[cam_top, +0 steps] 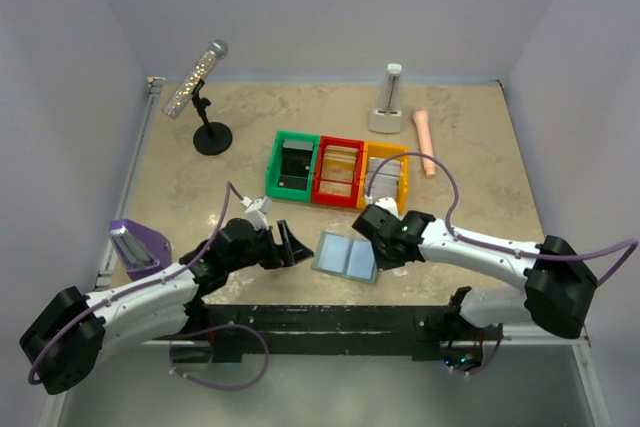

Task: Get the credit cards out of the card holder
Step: Remove the credit card from the card holder.

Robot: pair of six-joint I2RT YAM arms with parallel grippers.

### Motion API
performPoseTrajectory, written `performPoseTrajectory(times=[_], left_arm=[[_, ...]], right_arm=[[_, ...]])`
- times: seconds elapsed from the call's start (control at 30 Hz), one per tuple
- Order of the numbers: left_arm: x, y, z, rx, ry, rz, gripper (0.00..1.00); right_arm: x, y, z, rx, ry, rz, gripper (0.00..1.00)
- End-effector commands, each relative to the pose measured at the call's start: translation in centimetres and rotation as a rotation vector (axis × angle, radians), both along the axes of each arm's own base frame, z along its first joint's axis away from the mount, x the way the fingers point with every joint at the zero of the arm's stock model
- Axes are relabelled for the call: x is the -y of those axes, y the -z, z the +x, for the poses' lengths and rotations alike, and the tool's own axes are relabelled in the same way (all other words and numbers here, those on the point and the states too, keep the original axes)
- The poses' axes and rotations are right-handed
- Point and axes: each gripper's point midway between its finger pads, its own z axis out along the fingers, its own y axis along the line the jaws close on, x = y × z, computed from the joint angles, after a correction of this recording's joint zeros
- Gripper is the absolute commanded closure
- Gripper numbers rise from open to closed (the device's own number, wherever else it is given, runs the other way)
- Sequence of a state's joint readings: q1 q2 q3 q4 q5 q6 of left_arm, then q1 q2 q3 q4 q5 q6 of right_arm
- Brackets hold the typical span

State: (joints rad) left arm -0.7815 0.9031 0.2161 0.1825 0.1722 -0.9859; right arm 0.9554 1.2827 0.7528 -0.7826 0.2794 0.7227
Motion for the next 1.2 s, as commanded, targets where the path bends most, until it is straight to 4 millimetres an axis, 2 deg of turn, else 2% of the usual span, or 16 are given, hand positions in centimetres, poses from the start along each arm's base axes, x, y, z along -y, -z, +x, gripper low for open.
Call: performPoseTrajectory(times=[0.0,0.23,0.33,0.43,0.53,0.73,0.8,1.17], left_arm=[[1.0,-1.1,0.2,0.017,0.021,-0.053,0.17],[1.6,-0.4,0.0,-0.023,0.033,-0.059,0.19],[1.9,-0.1,0.1,-0.041,0.03,-0.062,0.24],[2.7,-0.4,0.1,-0.046,0.054,-0.09,0.33],[3.9,-1.5,0.3,-0.031,0.084,-0.118,0.35],[6.9,-3.3,0.1,0.004,0.165,-0.145,0.33],[7.4,-3.1,0.1,0.0,0.175,-0.131,0.33],[6.8,0.7,0.9,-0.053,0.134,0.012,0.34]], right_arm=[[-0.9,-2.9,1.4,0.081,-0.029,0.041,1.0],[-1.9,-5.9,0.8,0.12,-0.118,0.13,1.0],[-2.6,-6.5,0.2,0.118,-0.134,0.198,1.0],[-3.6,-7.1,-0.4,0.115,-0.168,0.271,1.0],[-3.9,-7.4,-0.5,0.131,-0.186,0.301,1.0],[-3.6,-6.3,-0.4,0.113,-0.187,0.256,1.0],[-3.6,-6.0,-0.4,0.109,-0.185,0.252,1.0],[-3.1,-5.0,-0.7,0.095,-0.183,0.238,1.0]])
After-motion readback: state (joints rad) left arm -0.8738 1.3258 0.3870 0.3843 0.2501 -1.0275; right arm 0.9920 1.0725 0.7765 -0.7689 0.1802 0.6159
